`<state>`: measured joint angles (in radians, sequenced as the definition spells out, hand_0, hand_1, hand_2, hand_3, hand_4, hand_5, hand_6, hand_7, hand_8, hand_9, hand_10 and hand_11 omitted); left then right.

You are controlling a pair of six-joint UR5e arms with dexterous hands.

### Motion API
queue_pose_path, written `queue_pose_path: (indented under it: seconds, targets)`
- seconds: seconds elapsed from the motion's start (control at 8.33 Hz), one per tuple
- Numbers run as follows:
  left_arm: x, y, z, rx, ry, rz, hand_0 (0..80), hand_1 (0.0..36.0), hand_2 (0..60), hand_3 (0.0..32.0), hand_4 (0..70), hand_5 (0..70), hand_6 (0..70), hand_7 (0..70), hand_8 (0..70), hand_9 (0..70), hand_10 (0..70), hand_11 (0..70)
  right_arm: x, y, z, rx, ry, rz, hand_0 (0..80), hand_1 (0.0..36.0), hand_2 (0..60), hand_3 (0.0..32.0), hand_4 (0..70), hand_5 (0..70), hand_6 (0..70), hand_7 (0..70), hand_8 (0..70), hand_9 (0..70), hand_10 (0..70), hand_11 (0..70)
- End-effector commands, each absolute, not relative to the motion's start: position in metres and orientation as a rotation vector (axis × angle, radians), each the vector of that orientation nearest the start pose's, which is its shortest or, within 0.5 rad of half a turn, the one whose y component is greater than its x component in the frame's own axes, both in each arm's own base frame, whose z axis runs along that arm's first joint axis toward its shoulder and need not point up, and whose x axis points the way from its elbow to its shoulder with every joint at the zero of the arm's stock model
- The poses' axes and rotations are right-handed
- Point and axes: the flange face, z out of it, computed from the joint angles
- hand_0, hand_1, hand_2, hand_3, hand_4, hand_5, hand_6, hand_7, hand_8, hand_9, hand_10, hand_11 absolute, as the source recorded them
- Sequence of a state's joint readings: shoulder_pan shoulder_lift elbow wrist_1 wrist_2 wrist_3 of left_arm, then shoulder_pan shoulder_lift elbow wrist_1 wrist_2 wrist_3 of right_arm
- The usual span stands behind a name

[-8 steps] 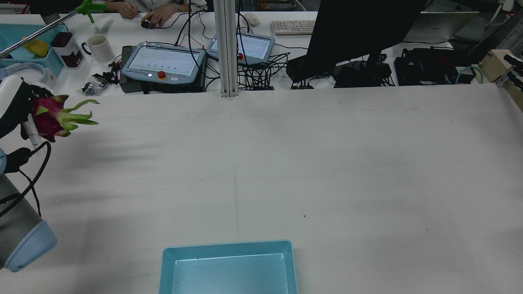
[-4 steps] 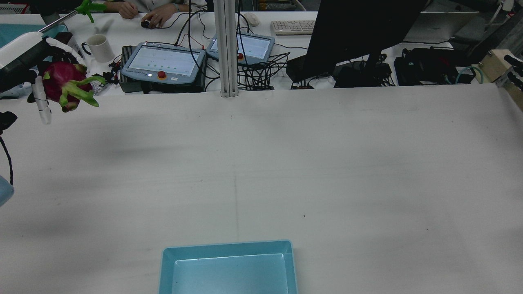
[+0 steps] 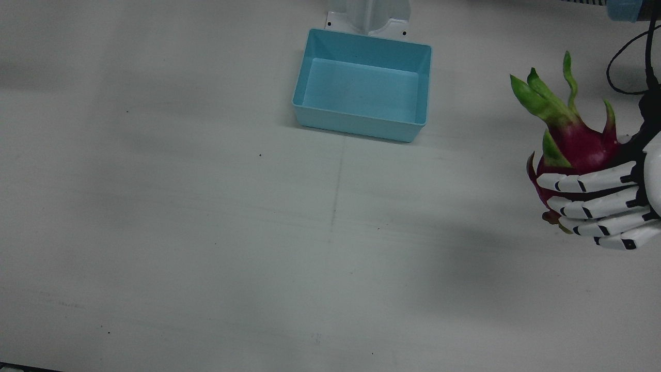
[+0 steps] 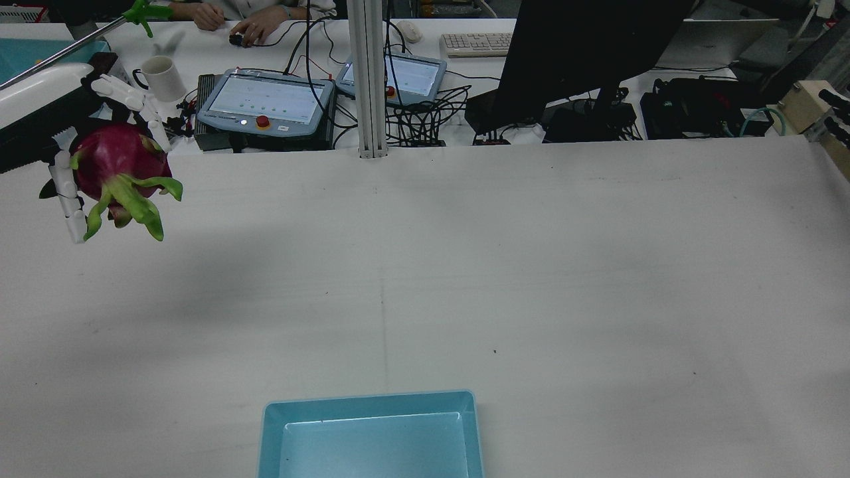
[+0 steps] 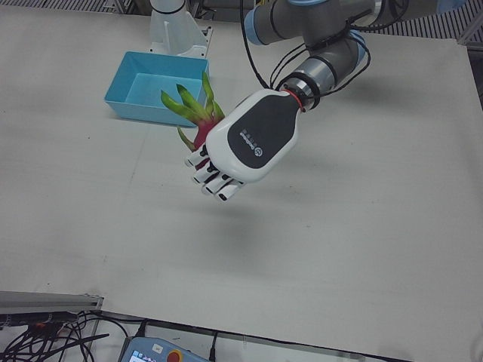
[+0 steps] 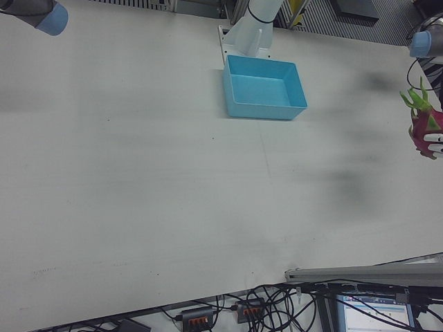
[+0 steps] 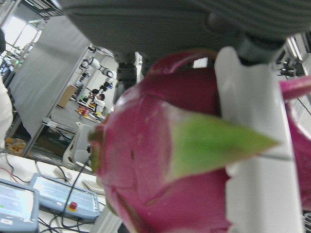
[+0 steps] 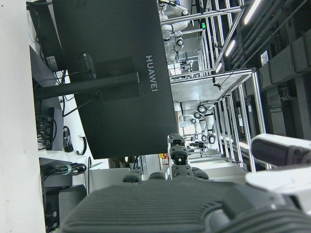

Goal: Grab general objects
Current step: 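Lift the dragon fruit off the table with the left hand, then carry the dragon fruit with the left hand over the blue tray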

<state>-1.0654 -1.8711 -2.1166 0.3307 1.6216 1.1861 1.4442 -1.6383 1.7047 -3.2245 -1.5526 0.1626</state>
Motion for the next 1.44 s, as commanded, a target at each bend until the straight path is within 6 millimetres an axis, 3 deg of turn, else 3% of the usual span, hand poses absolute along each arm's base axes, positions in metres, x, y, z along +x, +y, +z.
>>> queue_pose_path:
  seconds: [0.0, 0.12, 0.36, 0.6, 0.84, 1.2, 1.32]
  targets:
    - [0.210, -0.448, 0.277, 0.539, 2.163, -0.597, 51.4, 27.2, 60.0, 0.0, 70.0, 70.0, 70.0, 70.0, 70.0, 70.0, 70.0, 70.0, 0.076, -0.474, 0.661, 0.293, 2.158, -2.210, 0.0, 0.0, 0.0, 0.0, 0.0, 0.0, 0.0, 0.0, 0.0, 0.0, 0.0, 0.0]
    - [0.237, -0.418, 0.268, 0.491, 2.126, -0.537, 51.8, 26.7, 60.0, 0.0, 70.0, 70.0, 70.0, 70.0, 70.0, 70.0, 70.0, 70.0, 0.076, -0.474, 0.661, 0.293, 2.158, -2.210, 0.0, 0.0, 0.0, 0.0, 0.0, 0.0, 0.0, 0.0, 0.0, 0.0, 0.0, 0.0]
    - [0.242, -0.412, 0.240, 0.482, 2.124, -0.518, 53.5, 27.3, 60.0, 0.0, 70.0, 70.0, 70.0, 70.0, 70.0, 70.0, 70.0, 70.0, 0.076, -0.474, 0.662, 0.292, 2.156, -2.212, 0.0, 0.0, 0.0, 0.0, 0.0, 0.0, 0.0, 0.0, 0.0, 0.0, 0.0, 0.0]
    - [0.235, -0.383, 0.218, 0.448, 2.168, -0.477, 53.5, 27.5, 60.0, 0.0, 70.0, 70.0, 70.0, 70.0, 70.0, 70.0, 70.0, 70.0, 0.076, -0.474, 0.661, 0.293, 2.158, -2.210, 0.0, 0.0, 0.0, 0.0, 0.0, 0.0, 0.0, 0.0, 0.0, 0.0, 0.0, 0.0]
    - [0.249, -0.367, 0.196, 0.428, 2.206, -0.430, 51.8, 27.8, 60.0, 0.0, 70.0, 70.0, 70.0, 70.0, 70.0, 70.0, 70.0, 70.0, 0.076, -0.474, 0.661, 0.293, 2.158, -2.210, 0.0, 0.0, 0.0, 0.0, 0.0, 0.0, 0.0, 0.0, 0.0, 0.0, 0.0, 0.0]
    - [0.280, -0.328, 0.140, 0.356, 2.287, -0.379, 55.4, 30.7, 60.0, 0.0, 70.0, 70.0, 70.0, 70.0, 70.0, 70.0, 70.0, 70.0, 0.076, -0.474, 0.661, 0.293, 2.158, -2.210, 0.0, 0.0, 0.0, 0.0, 0.0, 0.0, 0.0, 0.0, 0.0, 0.0, 0.0, 0.0]
    - [0.305, -0.305, 0.123, 0.318, 2.290, -0.338, 55.9, 31.3, 60.0, 0.0, 70.0, 70.0, 70.0, 70.0, 70.0, 70.0, 70.0, 70.0, 0.076, -0.474, 0.661, 0.293, 2.158, -2.210, 0.0, 0.0, 0.0, 0.0, 0.0, 0.0, 0.0, 0.0, 0.0, 0.0, 0.0, 0.0]
